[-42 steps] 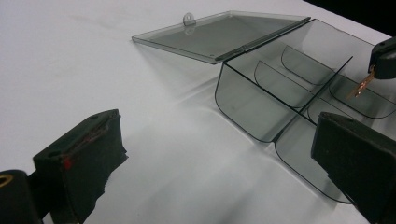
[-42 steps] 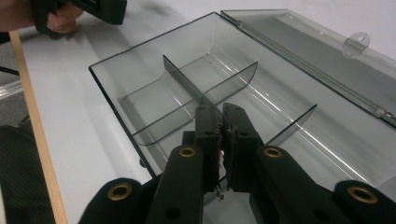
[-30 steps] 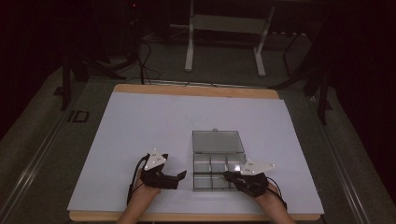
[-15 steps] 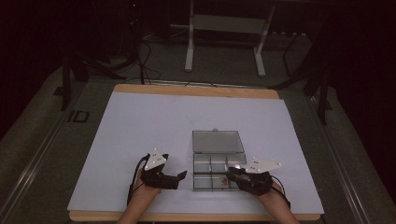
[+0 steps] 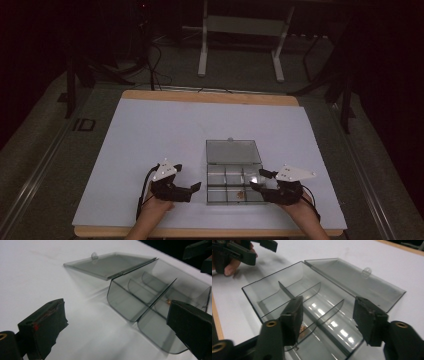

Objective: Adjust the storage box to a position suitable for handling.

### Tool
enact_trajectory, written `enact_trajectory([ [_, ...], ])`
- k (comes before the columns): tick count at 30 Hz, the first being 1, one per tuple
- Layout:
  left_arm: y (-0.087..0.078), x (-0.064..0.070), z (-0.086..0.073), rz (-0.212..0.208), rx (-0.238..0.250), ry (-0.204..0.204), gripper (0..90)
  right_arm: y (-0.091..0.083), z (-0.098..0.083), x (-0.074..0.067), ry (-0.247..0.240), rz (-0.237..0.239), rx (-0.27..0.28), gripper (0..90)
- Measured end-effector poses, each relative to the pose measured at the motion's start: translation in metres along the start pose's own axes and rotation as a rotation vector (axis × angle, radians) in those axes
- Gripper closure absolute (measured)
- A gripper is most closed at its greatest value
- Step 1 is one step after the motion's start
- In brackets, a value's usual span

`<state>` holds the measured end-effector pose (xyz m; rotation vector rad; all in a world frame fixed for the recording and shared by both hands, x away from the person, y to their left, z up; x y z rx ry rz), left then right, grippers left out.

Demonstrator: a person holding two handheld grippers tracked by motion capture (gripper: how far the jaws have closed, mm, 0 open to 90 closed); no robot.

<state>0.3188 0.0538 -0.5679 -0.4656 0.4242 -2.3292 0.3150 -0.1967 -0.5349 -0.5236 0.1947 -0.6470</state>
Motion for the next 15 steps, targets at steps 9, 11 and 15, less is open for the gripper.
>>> enact_trajectory([
  [9, -0.001, 0.006, 0.003, -0.001, 0.007, 0.035, 3.0, -0.006, 0.0, 0.013, 0.027, -0.023, 0.004, 29.8],
  [11, -0.001, 0.007, 0.003, -0.011, 0.002, 0.036, 3.0, -0.007, -0.002, 0.017, 0.035, -0.034, 0.002, 29.3],
  [15, 0.001, 0.012, 0.001, -0.036, -0.023, 0.043, 3.0, -0.01, -0.004, 0.026, 0.038, -0.077, 0.014, 29.8],
])
Point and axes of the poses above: each handheld gripper's, and its own axes: y roughly forward along the jaws, z roughly out of its top, x roughly to its right, the point moved 9 cm from there along y, roughly forward along the jaws
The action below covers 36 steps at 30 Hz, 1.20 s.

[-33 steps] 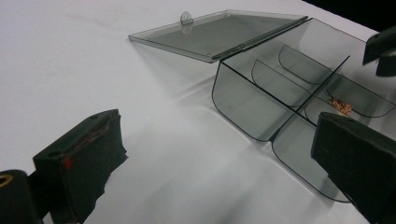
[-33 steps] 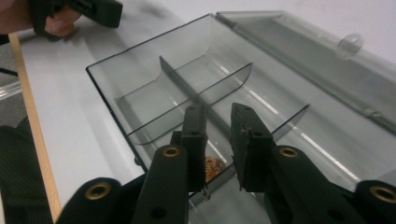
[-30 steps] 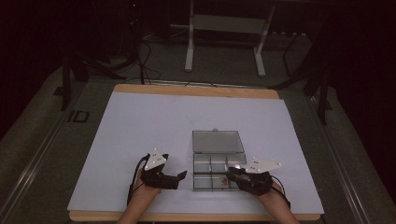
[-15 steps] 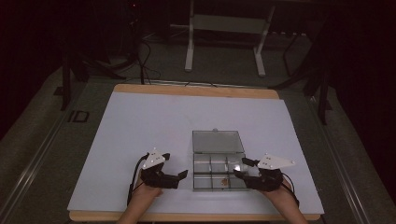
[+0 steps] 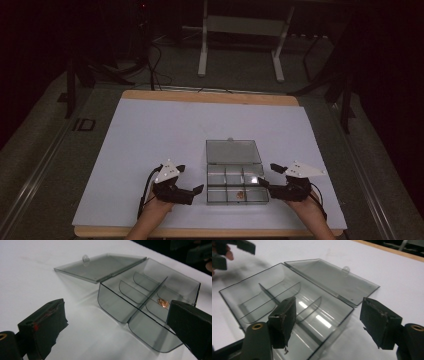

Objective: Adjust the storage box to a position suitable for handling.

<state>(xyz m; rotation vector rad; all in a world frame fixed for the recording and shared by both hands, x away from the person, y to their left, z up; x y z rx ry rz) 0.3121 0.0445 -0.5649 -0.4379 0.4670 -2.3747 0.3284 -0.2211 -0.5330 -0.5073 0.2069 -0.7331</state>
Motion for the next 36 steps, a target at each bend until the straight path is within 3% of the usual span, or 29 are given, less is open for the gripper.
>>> enact_trajectory([
  [11, 0.007, 0.001, 0.002, 0.008, -0.056, 0.016, 3.0, -0.006, -0.002, 0.029, 0.062, -0.057, 0.005, 36.8],
  [15, 0.009, -0.001, 0.008, -0.004, -0.048, -0.008, 3.1, -0.007, -0.003, 0.037, 0.109, -0.081, 0.0, 36.0],
  [18, 0.01, -0.003, 0.014, -0.007, -0.042, -0.019, 4.1, -0.008, -0.004, 0.042, 0.093, -0.11, 0.0, 35.9],
  [31, 0.027, -0.005, 0.032, -0.029, -0.057, -0.043, 4.6, -0.001, -0.01, 0.061, 0.128, -0.145, -0.01, 35.9],
  [36, 0.035, -0.01, 0.041, -0.024, -0.059, -0.051, 5.5, 0.005, -0.006, 0.061, 0.118, -0.144, -0.013, 35.9],
])
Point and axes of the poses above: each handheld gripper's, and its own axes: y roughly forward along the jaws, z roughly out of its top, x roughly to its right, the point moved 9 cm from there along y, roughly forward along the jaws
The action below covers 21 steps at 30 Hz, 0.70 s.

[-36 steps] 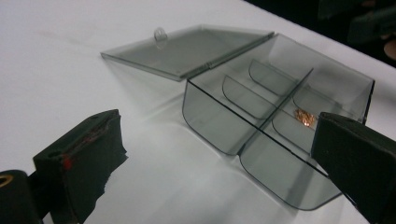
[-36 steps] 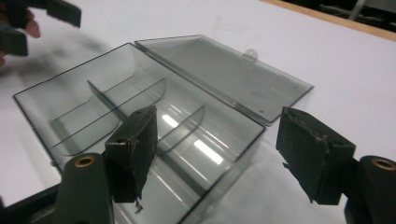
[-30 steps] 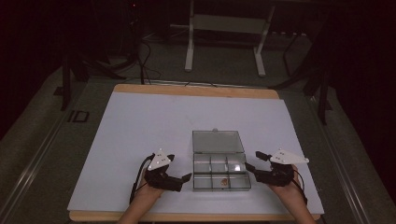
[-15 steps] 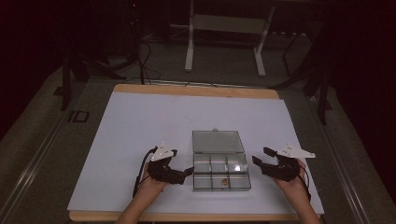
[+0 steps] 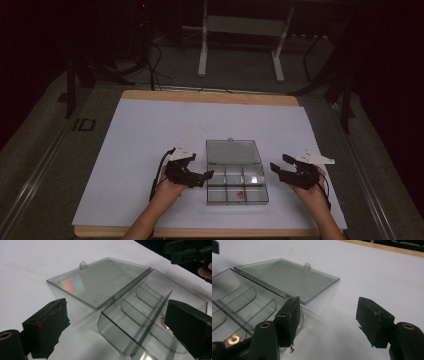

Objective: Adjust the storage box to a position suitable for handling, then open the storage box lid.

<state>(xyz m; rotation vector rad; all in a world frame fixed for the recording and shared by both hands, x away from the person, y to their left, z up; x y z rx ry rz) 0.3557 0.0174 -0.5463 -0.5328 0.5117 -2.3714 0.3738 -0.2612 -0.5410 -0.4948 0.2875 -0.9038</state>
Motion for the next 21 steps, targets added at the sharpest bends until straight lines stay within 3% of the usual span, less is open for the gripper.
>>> enact_trajectory([
  [8, 0.013, -0.006, 0.011, 0.009, -0.013, 0.004, 5.9, 0.012, 0.008, -0.004, -0.001, 0.011, 0.002, 36.0],
  [19, 0.029, -0.016, 0.016, 0.016, -0.048, -0.049, 6.1, 0.021, 0.013, -0.011, 0.0, 0.028, 0.0, 36.0],
  [21, 0.036, -0.021, 0.016, 0.013, -0.062, -0.079, 6.2, 0.023, 0.015, -0.013, -0.001, 0.031, 0.004, 36.0],
])
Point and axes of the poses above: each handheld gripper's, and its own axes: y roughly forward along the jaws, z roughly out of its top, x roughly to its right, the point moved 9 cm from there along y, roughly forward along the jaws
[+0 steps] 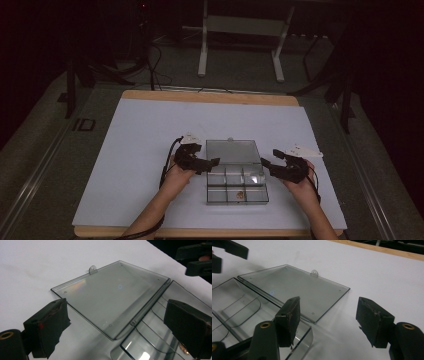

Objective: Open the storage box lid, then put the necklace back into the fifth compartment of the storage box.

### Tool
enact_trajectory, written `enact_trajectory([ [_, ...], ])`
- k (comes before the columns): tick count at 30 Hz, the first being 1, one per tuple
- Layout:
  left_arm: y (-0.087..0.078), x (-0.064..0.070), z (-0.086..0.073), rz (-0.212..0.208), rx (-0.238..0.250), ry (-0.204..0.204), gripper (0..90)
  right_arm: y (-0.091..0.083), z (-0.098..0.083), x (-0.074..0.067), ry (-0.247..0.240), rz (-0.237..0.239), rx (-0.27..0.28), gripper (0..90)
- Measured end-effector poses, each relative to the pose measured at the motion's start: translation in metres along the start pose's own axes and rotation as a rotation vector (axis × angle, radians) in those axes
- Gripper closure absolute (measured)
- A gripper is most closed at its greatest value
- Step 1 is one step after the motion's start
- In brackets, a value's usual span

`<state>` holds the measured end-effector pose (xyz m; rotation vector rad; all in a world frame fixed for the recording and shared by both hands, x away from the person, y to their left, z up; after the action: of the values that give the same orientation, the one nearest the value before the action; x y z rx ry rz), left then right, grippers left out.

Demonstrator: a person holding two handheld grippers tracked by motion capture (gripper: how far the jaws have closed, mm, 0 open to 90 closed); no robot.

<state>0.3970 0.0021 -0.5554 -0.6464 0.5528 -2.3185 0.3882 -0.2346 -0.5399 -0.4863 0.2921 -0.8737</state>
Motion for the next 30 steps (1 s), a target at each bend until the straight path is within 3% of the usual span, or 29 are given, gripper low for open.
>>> enact_trajectory([
  [9, 0.014, -0.012, -0.003, 0.005, -0.04, -0.099, 12.7, 0.006, 0.005, -0.005, -0.007, 0.011, 0.001, 36.6],
  [10, 0.017, -0.015, -0.005, 0.019, -0.056, -0.128, 15.1, 0.01, 0.007, -0.005, -0.007, 0.012, 0.004, 36.7],
  [13, 0.021, -0.018, -0.008, 0.027, -0.086, -0.157, 15.2, 0.014, 0.007, -0.004, 0.0, 0.013, -0.004, 37.0],
  [18, 0.027, -0.021, -0.008, 0.019, -0.107, -0.227, 16.8, 0.019, 0.006, -0.001, 0.012, 0.01, -0.013, 37.1],
  [19, 0.028, -0.021, -0.009, 0.017, -0.115, -0.231, 21.9, 0.021, 0.005, 0.0, 0.019, 0.009, -0.018, 37.2],
  [23, 0.032, -0.017, -0.01, -0.005, -0.136, -0.247, 24.1, 0.023, 0.003, 0.0, 0.029, 0.013, -0.024, 37.2],
  [25, 0.033, -0.018, -0.01, 0.006, -0.146, -0.252, 27.2, 0.024, 0.003, 0.0, 0.028, 0.014, -0.03, 37.3],
  [30, 0.032, -0.019, -0.011, -0.02, -0.155, -0.311, 33.0, 0.023, 0.004, 0.0, 0.024, 0.013, -0.027, 37.7],
])
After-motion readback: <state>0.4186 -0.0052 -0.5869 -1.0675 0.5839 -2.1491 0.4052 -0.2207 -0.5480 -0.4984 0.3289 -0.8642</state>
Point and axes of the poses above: each handheld gripper's, and its own axes: y roughly forward along the jaws, z roughly out of its top, x roughly to its right, the point moved 9 cm from there along y, roughly forward along the jaws
